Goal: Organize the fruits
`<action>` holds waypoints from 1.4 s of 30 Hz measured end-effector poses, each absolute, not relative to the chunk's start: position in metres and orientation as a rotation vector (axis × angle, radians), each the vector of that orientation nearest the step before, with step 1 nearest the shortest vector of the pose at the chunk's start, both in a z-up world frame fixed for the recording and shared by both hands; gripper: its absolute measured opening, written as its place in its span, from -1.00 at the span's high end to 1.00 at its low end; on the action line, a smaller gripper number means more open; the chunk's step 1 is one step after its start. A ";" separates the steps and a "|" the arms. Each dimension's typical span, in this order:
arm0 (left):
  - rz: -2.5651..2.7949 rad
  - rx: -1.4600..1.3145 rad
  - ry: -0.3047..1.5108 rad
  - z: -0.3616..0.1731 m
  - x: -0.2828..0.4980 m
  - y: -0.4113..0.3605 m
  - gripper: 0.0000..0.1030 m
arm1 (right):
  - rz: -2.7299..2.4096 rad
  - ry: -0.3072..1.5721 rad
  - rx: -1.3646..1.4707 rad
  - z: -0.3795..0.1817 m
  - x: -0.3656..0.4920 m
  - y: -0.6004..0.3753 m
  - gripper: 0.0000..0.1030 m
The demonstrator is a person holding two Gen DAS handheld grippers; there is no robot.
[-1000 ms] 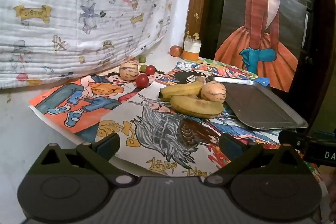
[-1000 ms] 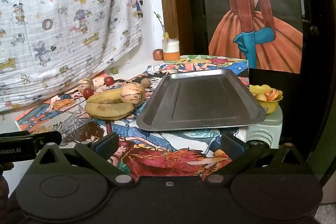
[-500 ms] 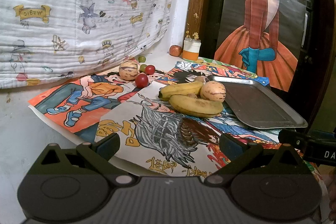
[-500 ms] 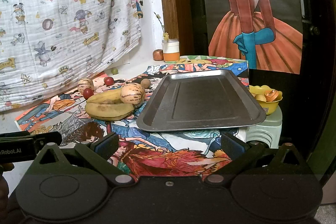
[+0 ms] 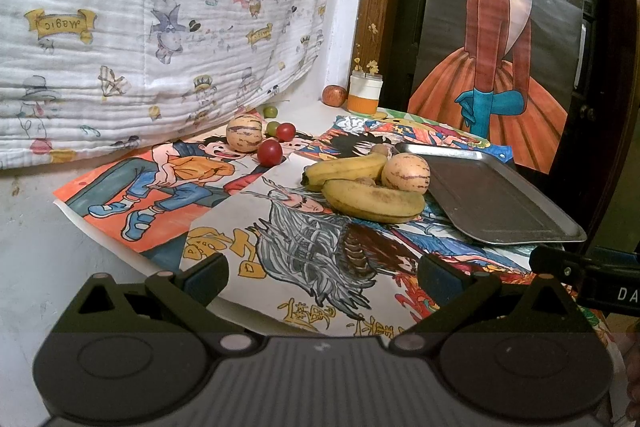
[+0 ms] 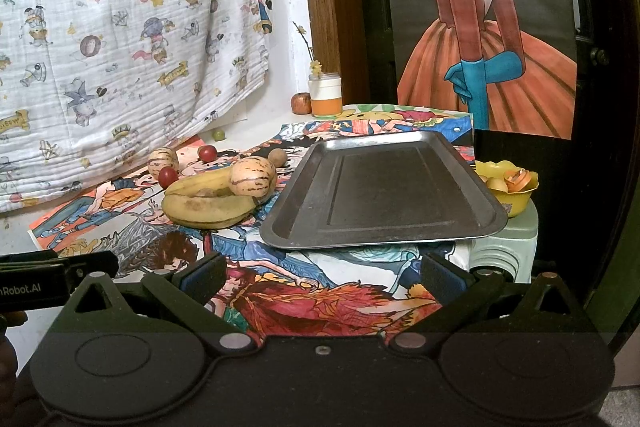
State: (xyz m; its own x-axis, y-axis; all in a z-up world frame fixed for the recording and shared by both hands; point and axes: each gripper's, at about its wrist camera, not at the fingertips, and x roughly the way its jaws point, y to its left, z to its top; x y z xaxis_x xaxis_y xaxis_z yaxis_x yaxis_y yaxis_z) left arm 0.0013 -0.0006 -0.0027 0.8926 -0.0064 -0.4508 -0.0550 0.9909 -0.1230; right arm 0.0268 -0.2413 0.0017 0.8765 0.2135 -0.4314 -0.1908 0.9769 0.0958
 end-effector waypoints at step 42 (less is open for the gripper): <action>0.038 -0.137 0.477 -0.007 0.003 0.000 -0.99 | 0.215 0.465 0.045 0.001 0.031 -0.242 -0.99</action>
State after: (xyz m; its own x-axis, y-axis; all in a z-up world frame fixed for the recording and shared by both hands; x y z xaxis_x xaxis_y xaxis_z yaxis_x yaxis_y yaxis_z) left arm 0.0029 0.0000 -0.0074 0.8880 0.0045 -0.4598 -0.0687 0.9900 -0.1229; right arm 0.0310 -0.2417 0.0008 0.8718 0.2159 -0.4398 -0.1955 0.9764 0.0918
